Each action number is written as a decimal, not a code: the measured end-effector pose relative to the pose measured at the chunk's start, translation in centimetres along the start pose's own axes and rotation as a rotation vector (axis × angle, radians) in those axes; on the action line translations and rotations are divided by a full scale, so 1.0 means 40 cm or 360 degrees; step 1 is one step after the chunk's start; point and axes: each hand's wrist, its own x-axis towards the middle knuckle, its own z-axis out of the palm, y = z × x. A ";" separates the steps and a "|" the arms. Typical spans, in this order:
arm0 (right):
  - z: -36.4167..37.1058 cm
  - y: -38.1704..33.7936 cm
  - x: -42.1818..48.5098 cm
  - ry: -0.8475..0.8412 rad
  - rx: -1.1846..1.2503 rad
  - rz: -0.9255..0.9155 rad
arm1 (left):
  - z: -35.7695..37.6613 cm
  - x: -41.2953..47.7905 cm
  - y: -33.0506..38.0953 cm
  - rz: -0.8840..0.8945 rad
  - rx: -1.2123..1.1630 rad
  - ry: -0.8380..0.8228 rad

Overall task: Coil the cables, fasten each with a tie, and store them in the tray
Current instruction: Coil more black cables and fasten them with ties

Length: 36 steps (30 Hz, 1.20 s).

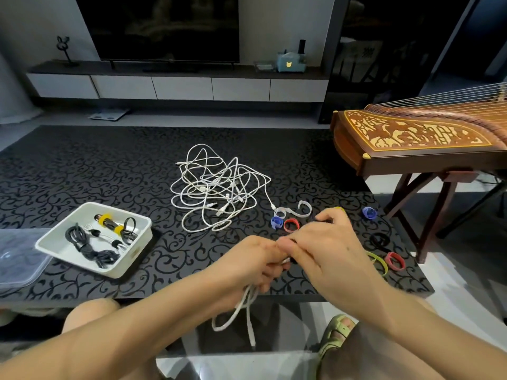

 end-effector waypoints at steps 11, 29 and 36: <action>0.079 0.105 -0.066 0.0569 -0.0373 -0.0628 | -0.009 0.022 0.036 -0.0560 -0.0750 -0.0420; 0.054 0.077 -0.017 0.0387 -0.0221 -0.0482 | -0.026 0.061 0.070 -0.0416 0.0128 -0.0241; 0.103 0.075 -0.014 0.0294 0.0093 -0.0267 | -0.105 0.100 0.089 -0.0675 0.0168 -0.0796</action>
